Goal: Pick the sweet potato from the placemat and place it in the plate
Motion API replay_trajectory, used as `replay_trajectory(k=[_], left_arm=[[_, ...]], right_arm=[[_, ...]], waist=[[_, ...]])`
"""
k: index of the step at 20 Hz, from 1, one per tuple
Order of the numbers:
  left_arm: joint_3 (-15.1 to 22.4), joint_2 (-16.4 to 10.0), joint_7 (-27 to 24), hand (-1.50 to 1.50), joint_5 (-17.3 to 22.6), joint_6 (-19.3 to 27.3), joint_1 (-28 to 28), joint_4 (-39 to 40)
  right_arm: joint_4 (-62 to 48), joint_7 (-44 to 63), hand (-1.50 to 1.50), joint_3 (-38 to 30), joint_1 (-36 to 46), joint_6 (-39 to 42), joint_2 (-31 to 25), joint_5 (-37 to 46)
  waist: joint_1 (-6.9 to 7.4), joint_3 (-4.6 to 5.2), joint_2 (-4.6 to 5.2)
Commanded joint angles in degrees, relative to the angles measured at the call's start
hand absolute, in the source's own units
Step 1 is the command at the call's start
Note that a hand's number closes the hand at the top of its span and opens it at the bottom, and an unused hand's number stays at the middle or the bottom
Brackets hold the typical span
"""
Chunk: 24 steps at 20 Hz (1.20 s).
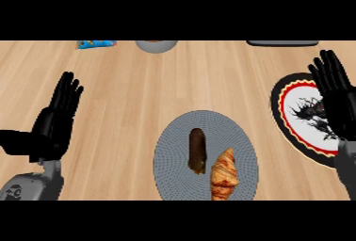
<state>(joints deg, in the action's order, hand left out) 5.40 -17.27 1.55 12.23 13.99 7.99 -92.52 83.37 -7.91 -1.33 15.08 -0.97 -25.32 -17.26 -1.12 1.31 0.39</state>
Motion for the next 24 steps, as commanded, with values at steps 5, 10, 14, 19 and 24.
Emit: replay_trajectory(k=[5,10,14,19,24], left_arm=[[1.22,-2.75,5.2,0.0,-2.0,-2.15,2.19,6.64],[1.77,-2.48,7.69,0.0,-1.29,-3.84,1.92,10.49],[0.69,-1.77,5.39,0.0,-1.9,-4.99,-0.43,11.27],[0.57,-1.24,5.09,0.0,-2.38,-5.38,0.68,12.59],[-1.74,-1.25,5.21,0.0,-1.85,-6.95,3.83,15.99]], right_arm=[[-0.05,17.16,1.5,18.33,10.68,7.3,-1.03,9.18],[1.28,13.54,-1.5,22.83,10.13,-8.94,2.69,29.07],[1.64,17.12,-1.5,27.66,9.44,-0.31,2.97,30.77],[2.57,20.64,-1.5,31.27,12.19,8.65,-2.12,34.76],[11.13,29.77,-1.5,34.02,9.82,14.41,-2.42,37.66]], waist=[[3.88,-1.01,0.41],[1.55,-1.28,-0.11],[1.42,-1.27,-0.38],[1.49,-1.25,-0.37],[0.67,-1.25,-0.44]])
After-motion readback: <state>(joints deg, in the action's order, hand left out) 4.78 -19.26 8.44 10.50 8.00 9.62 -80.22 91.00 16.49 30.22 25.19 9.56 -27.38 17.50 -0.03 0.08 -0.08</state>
